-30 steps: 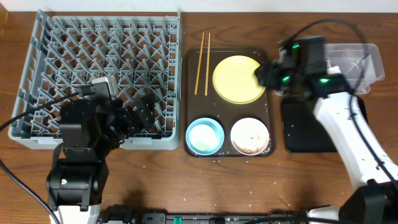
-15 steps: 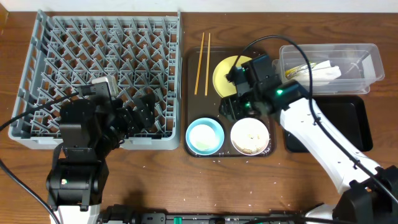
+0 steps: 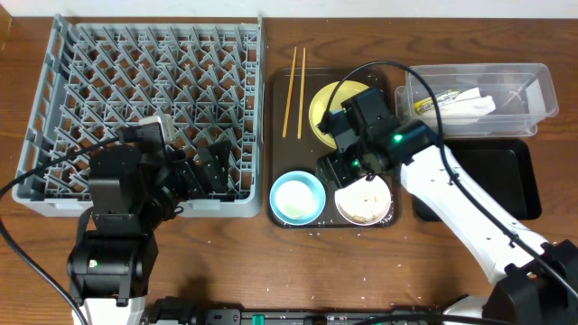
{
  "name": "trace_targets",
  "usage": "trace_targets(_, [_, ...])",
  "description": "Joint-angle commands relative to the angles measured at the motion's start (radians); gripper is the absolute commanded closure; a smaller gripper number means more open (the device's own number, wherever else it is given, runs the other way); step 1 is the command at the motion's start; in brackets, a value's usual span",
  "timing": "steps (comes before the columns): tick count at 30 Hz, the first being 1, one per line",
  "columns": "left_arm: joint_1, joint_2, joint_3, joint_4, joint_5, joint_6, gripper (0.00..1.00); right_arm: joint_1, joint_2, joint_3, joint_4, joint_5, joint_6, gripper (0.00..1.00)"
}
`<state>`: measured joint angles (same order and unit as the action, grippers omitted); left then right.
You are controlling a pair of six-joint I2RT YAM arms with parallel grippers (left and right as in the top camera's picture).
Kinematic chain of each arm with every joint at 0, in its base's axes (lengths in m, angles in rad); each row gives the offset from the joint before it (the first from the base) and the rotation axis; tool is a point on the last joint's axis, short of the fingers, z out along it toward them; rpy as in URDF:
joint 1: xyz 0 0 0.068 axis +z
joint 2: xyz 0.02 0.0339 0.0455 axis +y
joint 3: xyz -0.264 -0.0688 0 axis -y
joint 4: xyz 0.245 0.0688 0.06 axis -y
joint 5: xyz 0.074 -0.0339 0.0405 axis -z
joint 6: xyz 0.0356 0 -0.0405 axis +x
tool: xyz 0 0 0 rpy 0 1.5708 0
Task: Sort waste into correct bins and load items into the dishwasher
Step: 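Grasp the white cup from the light-blue bowl with the right gripper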
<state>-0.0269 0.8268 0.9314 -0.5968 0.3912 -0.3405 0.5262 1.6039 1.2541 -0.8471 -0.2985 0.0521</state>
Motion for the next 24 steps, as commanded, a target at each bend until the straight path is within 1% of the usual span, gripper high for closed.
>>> trace_targets(1, [0.004,0.007,0.015,-0.025,0.021,-0.006,0.03,0.055,0.006,-0.03,0.013,-0.032,-0.077,0.41])
trace_targets(7, [0.004,0.029,0.015,-0.093,0.023,-0.006,0.02,0.099,0.006,-0.082,0.077,-0.031,-0.076,0.42])
trace_targets(10, [0.004,0.027,0.015,-0.11,0.067,-0.005,0.03,0.112,0.006,-0.124,0.128,-0.003,-0.074,0.44])
trace_targets(13, [0.004,0.026,0.015,-0.11,0.116,-0.006,0.03,0.117,0.006,-0.182,0.21,0.025,-0.053,0.44])
trace_targets(18, [0.004,0.026,0.015,-0.109,0.121,-0.006,0.03,0.116,0.008,-0.273,0.336,0.025,-0.053,0.48])
trace_targets(20, [0.004,0.026,0.015,-0.108,0.122,-0.006,0.03,0.117,0.01,-0.299,0.369,0.025,-0.053,0.54])
trace_targets(22, [0.004,0.026,0.015,-0.109,0.121,-0.006,0.03,0.116,0.016,-0.309,0.377,0.025,-0.053,0.66])
trace_targets(23, [0.004,0.026,0.015,-0.109,0.122,-0.006,0.03,0.116,0.02,-0.309,0.376,0.025,-0.052,0.69])
trace_targets(24, [0.004,0.026,0.015,-0.109,0.122,-0.006,0.03,0.116,0.02,-0.309,0.376,0.025,-0.044,0.69])
